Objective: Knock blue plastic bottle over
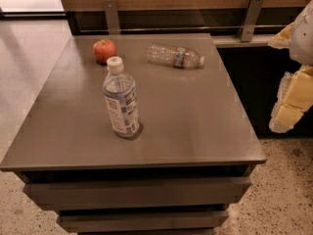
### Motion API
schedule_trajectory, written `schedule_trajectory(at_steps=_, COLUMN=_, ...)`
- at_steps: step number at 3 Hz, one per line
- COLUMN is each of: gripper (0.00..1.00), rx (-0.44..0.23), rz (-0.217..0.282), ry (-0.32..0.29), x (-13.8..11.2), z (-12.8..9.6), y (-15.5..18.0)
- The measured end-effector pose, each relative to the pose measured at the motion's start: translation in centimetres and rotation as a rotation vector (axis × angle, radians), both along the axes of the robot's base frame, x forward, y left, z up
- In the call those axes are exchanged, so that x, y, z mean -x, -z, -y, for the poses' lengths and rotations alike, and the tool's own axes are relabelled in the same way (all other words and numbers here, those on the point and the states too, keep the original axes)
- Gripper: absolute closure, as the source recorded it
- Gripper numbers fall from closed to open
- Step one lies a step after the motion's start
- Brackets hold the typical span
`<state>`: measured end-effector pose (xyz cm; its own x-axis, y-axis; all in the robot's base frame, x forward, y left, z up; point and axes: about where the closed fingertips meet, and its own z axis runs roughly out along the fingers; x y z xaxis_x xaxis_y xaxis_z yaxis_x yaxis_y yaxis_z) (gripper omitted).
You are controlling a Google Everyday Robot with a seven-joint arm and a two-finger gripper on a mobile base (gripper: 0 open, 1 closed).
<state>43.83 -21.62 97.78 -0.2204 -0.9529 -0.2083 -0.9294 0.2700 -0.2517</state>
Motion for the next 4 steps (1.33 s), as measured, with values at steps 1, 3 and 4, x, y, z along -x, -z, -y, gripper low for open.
schedule_trajectory(at_steps=1, gripper=0.0, rx=0.0, rz=0.0, ry=0.0, x=0.0, z=0.0, y=0.0)
schedule_trajectory(at_steps=3, gripper=0.0, rx=-0.143, rz=0.009, ry=-0.086, x=-3.8, z=-2.4, y=0.7)
schedule_trajectory(at_steps=4, gripper=0.0, rx=-0.293, rz=-0.039, ry=-0.169, x=-5.2, z=-6.6, y=2.2)
